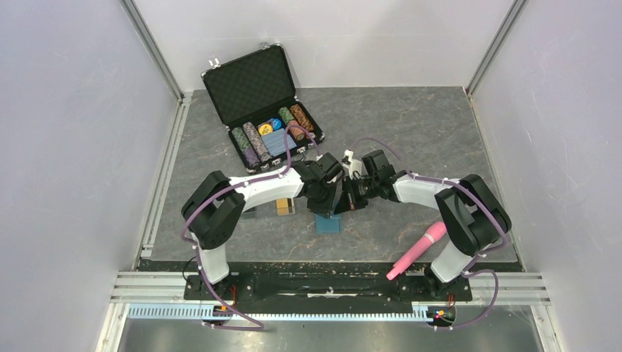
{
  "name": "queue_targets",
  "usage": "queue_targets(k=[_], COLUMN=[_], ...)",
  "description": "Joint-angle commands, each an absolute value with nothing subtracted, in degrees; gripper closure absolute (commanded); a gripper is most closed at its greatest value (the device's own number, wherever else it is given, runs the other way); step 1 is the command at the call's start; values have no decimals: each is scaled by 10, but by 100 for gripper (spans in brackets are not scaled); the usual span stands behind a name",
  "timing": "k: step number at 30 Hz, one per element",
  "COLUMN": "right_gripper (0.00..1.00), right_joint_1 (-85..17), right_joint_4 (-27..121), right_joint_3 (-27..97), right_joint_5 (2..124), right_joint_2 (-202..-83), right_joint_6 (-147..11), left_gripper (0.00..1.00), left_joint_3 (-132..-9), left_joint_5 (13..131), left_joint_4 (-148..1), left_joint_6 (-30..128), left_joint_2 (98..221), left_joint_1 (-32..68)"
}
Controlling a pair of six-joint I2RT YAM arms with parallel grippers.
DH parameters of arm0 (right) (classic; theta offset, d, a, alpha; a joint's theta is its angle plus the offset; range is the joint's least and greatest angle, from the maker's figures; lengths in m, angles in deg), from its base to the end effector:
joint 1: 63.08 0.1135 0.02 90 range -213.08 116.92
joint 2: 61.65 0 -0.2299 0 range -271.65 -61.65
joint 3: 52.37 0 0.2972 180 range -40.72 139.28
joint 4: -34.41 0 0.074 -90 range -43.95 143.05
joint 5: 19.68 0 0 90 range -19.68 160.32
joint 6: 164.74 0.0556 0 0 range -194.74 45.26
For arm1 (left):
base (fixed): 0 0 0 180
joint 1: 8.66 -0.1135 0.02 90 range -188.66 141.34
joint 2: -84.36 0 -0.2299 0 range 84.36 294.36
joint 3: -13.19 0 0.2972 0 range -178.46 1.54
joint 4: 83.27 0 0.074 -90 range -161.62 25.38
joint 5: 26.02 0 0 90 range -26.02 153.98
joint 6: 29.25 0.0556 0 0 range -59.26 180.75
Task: Put the credit cards into the card holder
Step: Close the card holder at the center of the board.
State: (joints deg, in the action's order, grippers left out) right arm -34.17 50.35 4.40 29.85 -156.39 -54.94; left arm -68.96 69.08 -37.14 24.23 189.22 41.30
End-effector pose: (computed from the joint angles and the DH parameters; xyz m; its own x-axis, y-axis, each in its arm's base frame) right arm 0.2818 0.1968 0.0658 -0.9035 -0.2046 -0.3766 -0.4213 0.5850 0.6930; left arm 0.2534 -0.3093 0.1003 -0.9482 0.2071 -0.2408 0.2724 0.9201 -0.2814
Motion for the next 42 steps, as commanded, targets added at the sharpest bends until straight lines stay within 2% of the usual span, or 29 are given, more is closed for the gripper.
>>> queue_targets(k=[1,14,27,34,42], right_gripper=[100,100,100,100,100], right_joint_1=[-338,-327,-304,-287,-282], right_joint_4=[469,477,592,640,607], right_joint_3=[43,48,90,92,64], right_joint_5=[278,278,344,399,385], right_joint_2=[-1576,-1615,-1657,-1656,-1615], right_joint_6=[-541,-550,-611,-627,-604], left_gripper=[98,98,98,98,98], left_joint_3=[-709,-708,-694,-678,-647], left_joint_5=[669,670,670,673,680], left_joint_4=[-358,-358,-362,-373,-418], left_joint_6=[268,270,264,252,236], left_joint_2=[1903,1920,1933,1935,1883], left_joint_1=[411,411,411,411,411])
